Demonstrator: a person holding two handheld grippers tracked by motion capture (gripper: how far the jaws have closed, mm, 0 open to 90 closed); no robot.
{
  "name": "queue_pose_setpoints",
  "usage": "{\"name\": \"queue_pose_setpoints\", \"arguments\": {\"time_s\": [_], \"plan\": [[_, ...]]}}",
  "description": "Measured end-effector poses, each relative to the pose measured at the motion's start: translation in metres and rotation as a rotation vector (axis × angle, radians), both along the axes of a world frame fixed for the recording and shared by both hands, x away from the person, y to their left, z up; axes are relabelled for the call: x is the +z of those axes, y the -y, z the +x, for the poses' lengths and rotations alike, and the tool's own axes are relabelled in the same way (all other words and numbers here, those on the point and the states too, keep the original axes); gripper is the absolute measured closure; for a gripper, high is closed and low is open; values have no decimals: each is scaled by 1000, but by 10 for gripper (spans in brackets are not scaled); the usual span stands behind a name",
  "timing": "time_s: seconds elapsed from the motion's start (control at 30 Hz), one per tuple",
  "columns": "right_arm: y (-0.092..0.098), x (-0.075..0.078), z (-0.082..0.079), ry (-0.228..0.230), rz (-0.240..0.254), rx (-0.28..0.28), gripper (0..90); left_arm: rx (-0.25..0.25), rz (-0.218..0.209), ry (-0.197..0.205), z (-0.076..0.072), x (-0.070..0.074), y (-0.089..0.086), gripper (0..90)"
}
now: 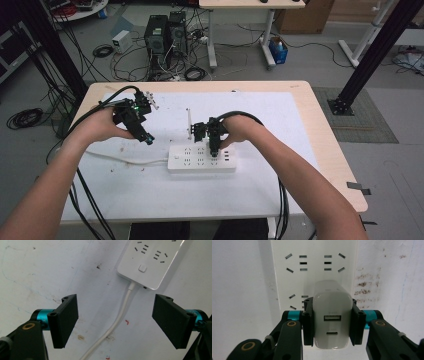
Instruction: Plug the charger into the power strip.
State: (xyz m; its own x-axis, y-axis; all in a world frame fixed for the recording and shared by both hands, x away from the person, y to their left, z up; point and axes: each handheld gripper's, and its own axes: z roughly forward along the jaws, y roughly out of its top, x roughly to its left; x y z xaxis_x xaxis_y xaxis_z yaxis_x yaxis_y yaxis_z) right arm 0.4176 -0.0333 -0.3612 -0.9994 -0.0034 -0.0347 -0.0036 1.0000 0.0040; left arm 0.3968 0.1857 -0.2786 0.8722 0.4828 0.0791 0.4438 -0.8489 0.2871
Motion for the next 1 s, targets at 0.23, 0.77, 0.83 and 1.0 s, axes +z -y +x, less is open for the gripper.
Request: {"name": "queue_pose_setpoints", "arguments": {"time_s": [0.23, 0.77, 0.83, 1.0], "plan": [[2, -2, 4, -9, 30, 20, 623, -3, 0, -2, -3, 2, -3, 212], [82, 60, 23, 43, 211, -493, 219, 42, -43, 7, 6, 1, -16, 212], [102, 66, 26, 63, 230, -648, 207, 41, -37, 3, 8, 0, -16, 212], [146, 70, 30, 110, 230, -884, 195, 42, -33, 2, 12, -2, -14, 212]]}}
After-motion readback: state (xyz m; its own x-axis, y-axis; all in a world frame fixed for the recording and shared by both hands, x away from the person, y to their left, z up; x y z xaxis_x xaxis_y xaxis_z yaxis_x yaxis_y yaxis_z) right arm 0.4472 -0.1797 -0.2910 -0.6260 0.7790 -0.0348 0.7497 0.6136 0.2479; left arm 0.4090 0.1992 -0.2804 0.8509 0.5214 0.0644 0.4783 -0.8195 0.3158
